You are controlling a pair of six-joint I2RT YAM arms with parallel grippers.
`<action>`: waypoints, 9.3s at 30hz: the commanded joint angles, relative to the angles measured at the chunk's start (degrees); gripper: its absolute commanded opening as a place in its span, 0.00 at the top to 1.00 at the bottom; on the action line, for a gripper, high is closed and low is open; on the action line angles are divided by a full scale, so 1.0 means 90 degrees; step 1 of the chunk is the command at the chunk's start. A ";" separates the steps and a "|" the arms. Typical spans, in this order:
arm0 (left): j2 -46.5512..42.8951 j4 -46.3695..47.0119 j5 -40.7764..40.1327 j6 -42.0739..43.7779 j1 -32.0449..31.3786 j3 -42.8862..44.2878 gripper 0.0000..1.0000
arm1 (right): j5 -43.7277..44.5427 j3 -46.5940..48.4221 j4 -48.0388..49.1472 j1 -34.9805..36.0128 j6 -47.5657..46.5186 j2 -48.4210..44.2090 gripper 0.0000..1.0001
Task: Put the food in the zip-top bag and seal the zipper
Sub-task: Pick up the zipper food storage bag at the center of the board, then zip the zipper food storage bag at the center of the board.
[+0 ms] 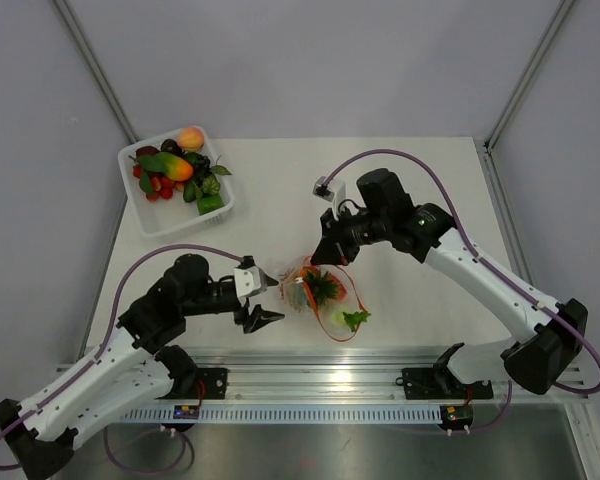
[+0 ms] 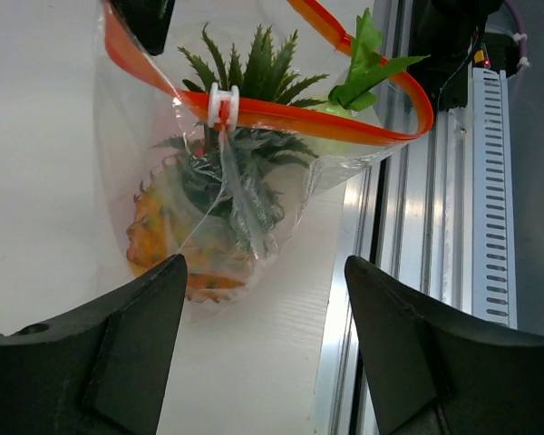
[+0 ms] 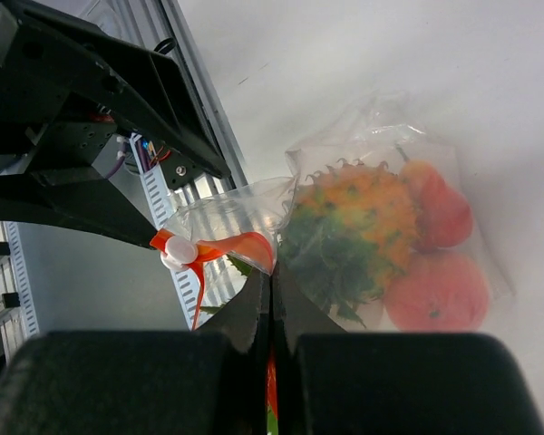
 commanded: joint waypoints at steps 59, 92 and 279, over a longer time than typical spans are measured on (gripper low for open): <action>0.1006 0.2562 -0.1783 -0.2144 -0.0482 0.0408 1.00 | 0.3864 -0.1900 -0.1163 -0.0063 0.2759 -0.2923 0.26; 0.1550 0.2746 -0.1120 -0.2629 -0.0492 0.0692 1.00 | 0.4489 0.0454 -0.2004 -0.0063 0.2417 -0.1682 0.96; 0.2110 0.3089 0.0641 -0.2036 0.0767 0.1220 1.00 | 0.1823 0.0151 -0.0216 0.1109 -0.3325 -0.0861 0.94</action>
